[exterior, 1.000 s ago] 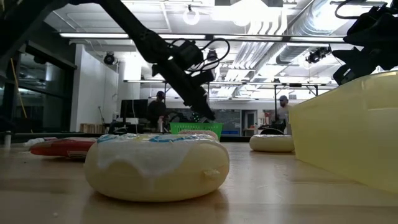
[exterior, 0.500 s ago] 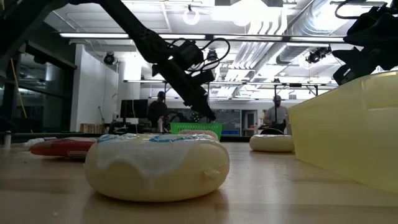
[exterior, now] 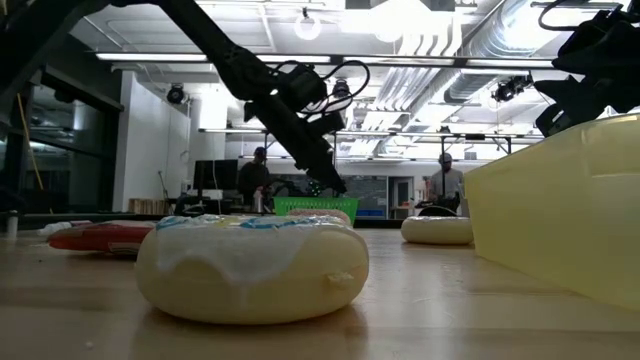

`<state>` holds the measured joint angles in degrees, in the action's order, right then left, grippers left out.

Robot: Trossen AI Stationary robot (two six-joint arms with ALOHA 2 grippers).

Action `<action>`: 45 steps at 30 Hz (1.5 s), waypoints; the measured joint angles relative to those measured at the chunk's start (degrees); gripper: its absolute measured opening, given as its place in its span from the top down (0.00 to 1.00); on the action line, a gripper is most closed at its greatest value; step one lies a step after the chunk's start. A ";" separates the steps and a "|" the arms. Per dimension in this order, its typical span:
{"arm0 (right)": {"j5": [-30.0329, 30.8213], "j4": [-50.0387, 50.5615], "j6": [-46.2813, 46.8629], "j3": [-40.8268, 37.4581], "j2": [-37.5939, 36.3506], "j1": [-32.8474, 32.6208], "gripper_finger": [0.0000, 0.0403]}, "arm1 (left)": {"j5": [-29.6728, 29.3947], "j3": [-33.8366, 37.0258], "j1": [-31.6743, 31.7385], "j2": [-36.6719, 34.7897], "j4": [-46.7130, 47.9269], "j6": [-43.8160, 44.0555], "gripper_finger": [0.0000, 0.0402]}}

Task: Pick & Place Food Item
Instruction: Put the green food coloring bottle into the green bin

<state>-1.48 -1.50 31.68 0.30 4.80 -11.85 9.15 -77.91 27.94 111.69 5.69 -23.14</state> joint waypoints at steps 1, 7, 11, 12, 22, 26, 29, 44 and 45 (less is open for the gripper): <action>0.01 0.00 0.00 0.00 0.00 0.01 0.75 | -0.02 0.00 0.00 -0.61 0.03 -0.02 0.77; 0.01 0.00 0.00 0.00 0.00 0.01 0.75 | -1.59 0.00 -0.85 -6.99 4.61 -2.78 0.77; 0.01 0.00 0.00 0.00 0.00 0.00 0.75 | -5.27 -0.02 -1.98 -11.96 8.31 -5.62 0.77; 0.01 0.00 -0.01 0.02 0.00 0.00 0.75 | -5.75 -0.02 -2.21 -13.05 9.24 -5.99 0.77; 0.01 0.00 -0.01 0.00 0.02 -0.01 0.75 | -6.25 -0.04 -4.22 -15.11 18.54 -4.70 0.77; 0.01 0.00 0.00 0.00 0.00 0.01 0.75 | -6.01 -0.04 -5.03 -15.35 25.75 -2.39 0.77; 0.01 0.00 0.00 0.00 0.00 -0.01 0.75 | -5.89 -0.03 -5.77 -15.57 31.46 1.53 0.77; 0.01 0.00 0.00 0.00 0.00 0.00 0.75 | -9.11 2.91 -11.03 -17.42 46.57 21.21 0.77; 0.01 0.01 0.00 0.00 0.01 0.01 0.75 | -9.32 4.00 -11.47 -18.18 45.90 22.20 0.77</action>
<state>-1.48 -1.48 31.68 0.30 4.81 -11.84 -0.17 -73.91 16.47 93.51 51.60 -0.93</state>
